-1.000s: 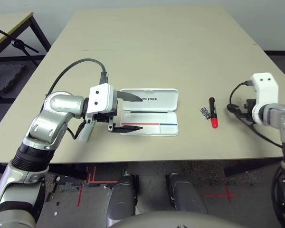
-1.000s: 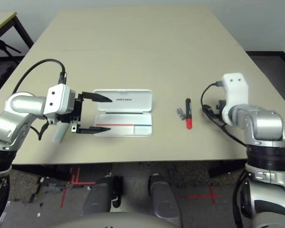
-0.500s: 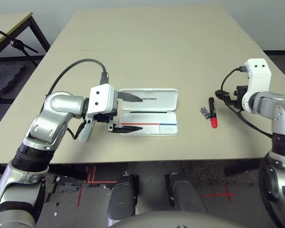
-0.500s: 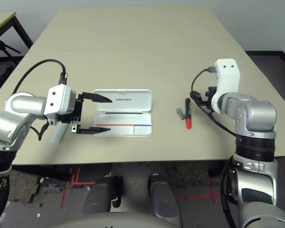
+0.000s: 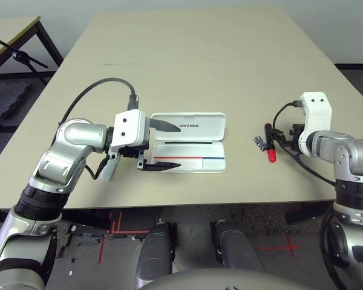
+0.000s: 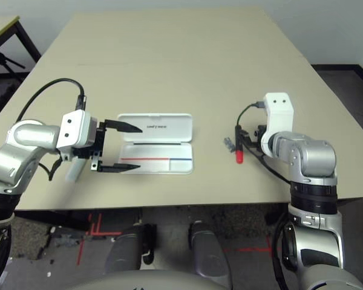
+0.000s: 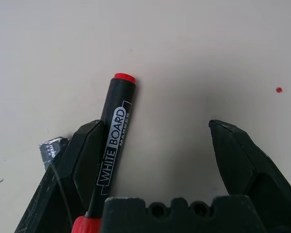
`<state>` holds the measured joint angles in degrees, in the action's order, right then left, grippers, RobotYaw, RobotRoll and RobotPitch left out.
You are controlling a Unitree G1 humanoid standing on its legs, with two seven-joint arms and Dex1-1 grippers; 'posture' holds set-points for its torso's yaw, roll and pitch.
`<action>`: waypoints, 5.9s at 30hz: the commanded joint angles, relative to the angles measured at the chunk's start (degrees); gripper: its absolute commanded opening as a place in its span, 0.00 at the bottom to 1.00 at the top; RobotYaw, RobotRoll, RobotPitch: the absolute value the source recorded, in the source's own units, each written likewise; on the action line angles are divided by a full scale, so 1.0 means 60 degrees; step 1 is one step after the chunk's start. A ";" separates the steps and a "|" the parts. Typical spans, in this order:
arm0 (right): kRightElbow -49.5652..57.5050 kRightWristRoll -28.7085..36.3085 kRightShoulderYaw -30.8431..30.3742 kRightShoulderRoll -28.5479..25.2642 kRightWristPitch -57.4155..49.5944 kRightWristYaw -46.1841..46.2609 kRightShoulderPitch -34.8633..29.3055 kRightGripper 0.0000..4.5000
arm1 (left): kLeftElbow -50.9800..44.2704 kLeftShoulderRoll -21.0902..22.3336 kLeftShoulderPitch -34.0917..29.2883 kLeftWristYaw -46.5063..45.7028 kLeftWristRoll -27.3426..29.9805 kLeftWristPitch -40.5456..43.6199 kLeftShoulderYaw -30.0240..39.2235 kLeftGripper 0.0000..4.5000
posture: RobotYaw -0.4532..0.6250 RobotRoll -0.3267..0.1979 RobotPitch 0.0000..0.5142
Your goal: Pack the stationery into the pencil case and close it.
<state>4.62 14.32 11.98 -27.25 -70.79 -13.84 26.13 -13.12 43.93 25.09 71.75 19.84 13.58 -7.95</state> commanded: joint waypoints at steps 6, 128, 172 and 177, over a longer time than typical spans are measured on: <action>-0.0129 0.0088 -0.0285 -0.0006 -0.0360 -0.0176 -0.0342 1.00 | -0.0203 0.0084 -0.0184 0.0035 -0.0207 -0.0116 -0.0192 0.99 | 0.33 0.62 0.21; 0.1630 0.1716 -0.3535 -0.3228 0.5371 -1.0930 0.0915 0.99 | -0.1200 0.0945 -0.1674 -0.1085 -0.0614 0.0782 0.0391 1.00 | 0.46 0.62 0.21; 0.1216 0.1221 -0.4168 -0.3100 0.6540 -1.0206 0.0329 0.99 | -0.1111 -0.0604 -0.1361 -0.7849 -0.0872 1.1481 0.2183 1.00 | 0.47 0.62 0.26; 0.1198 0.1188 -0.4193 -0.3098 0.6589 -1.0168 0.0330 0.99 | -0.0966 -0.0695 -0.1360 -0.7952 -0.0819 1.1614 0.2148 1.00 | 0.47 0.62 0.27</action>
<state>11.96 21.77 -12.73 -46.01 -31.78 -74.92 28.42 -19.88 40.23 17.50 24.69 14.60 81.87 5.58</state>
